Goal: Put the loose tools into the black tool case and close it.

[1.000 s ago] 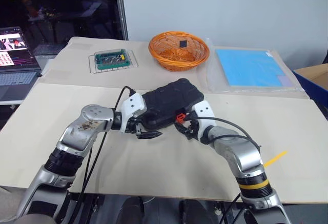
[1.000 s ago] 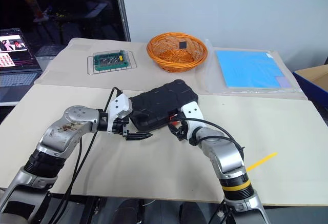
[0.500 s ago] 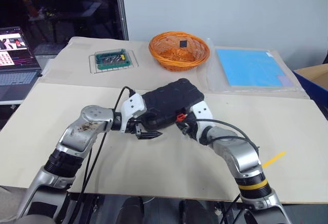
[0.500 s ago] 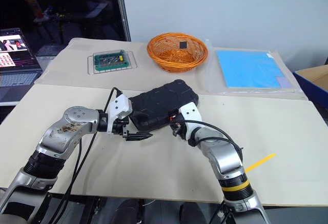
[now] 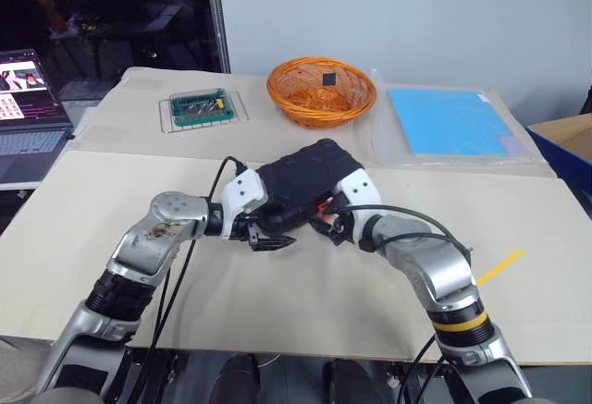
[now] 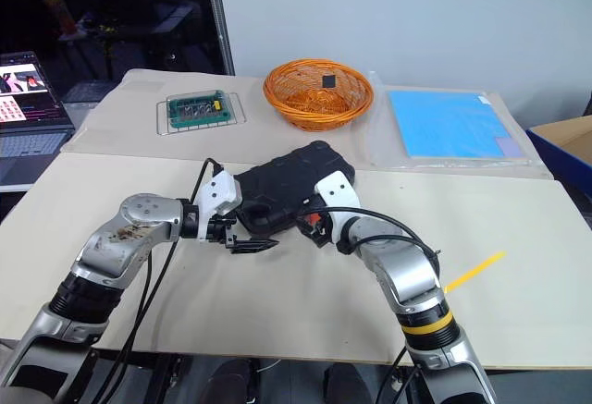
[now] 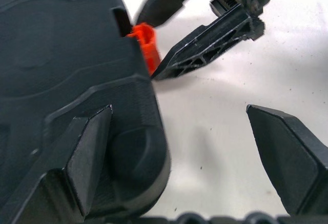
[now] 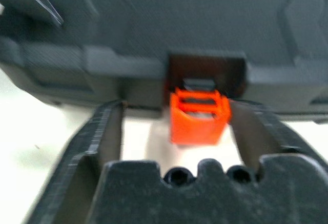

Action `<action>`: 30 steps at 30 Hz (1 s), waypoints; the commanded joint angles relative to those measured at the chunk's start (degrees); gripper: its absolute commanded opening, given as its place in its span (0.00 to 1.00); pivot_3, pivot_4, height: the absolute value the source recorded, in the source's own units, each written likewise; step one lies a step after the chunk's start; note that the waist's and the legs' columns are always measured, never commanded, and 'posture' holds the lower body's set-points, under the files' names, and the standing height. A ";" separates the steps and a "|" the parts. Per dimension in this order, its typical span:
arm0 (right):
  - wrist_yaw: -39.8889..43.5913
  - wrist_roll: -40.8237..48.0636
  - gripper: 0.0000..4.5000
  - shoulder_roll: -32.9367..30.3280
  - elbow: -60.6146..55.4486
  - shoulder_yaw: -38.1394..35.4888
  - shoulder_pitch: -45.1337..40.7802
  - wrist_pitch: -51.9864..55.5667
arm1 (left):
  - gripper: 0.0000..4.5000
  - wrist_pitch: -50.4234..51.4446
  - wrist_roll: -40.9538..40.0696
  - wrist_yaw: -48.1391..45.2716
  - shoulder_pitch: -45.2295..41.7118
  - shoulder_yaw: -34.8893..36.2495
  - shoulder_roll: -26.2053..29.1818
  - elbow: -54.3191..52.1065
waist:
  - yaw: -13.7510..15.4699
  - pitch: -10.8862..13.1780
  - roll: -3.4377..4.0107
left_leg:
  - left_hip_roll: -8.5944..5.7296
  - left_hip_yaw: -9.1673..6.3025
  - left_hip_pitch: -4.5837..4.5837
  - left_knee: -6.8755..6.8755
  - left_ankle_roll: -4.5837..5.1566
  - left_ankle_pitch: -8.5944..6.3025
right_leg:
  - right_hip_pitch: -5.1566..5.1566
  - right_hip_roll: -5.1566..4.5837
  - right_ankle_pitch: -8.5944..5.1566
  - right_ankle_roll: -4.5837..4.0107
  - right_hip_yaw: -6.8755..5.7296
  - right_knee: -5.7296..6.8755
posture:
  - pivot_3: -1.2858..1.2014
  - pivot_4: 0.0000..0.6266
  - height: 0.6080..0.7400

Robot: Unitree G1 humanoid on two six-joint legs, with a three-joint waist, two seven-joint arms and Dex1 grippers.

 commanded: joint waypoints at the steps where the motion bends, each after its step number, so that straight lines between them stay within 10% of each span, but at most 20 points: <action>1: 0.37 0.41 0.96 -1.66 -2.22 -2.71 -0.82 1.53 | 1.00 1.27 1.19 -0.21 1.55 -1.80 -0.29 1.14 | 0.11 0.00 0.00 | 0.00 0.01 0.00 0.01 0.00 0.00 | 0.01 0.00 0.00 0.00 0.00 0.00 | 0.52 0.24 1.00; 11: -0.26 3.74 0.96 -3.16 -8.47 -7.06 4.20 7.65 | 1.00 1.53 1.44 0.08 1.83 -1.54 -0.73 1.35 | 0.15 -0.05 0.06 | -0.01 0.02 0.00 -0.02 0.00 0.00 | 0.01 -0.02 -0.03 -0.02 0.01 -0.02 | 0.52 0.24 1.00; 30: 0.24 -0.81 0.96 1.84 4.17 -4.26 8.41 -16.89 | 1.00 2.25 1.55 -0.36 2.34 -0.62 -0.14 0.33 | 0.05 -0.11 0.15 | -0.01 0.02 0.00 -0.02 0.00 0.00 | 0.01 -0.01 -0.03 0.00 0.02 -0.03 | 0.52 0.24 1.00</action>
